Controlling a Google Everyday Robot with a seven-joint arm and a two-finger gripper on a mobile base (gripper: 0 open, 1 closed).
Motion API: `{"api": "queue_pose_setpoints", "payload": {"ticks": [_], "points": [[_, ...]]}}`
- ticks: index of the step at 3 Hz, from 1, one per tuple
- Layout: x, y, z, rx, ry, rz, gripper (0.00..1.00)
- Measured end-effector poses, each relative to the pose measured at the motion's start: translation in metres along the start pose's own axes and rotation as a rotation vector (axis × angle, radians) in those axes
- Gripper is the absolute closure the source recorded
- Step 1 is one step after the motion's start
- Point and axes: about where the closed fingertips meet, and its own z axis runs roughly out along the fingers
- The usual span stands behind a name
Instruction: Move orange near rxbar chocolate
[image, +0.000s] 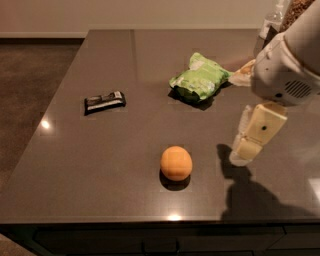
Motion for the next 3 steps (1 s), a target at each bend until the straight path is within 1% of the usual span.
{"api": "queue_pose_setpoints", "payload": {"ticks": [1,3], "points": [[-0.022,0.013,0.026,-0.026,-0.038,-0.021,0.00],[-0.048,0.032,0.079,-0.054,-0.066,-0.057,0.00]]}}
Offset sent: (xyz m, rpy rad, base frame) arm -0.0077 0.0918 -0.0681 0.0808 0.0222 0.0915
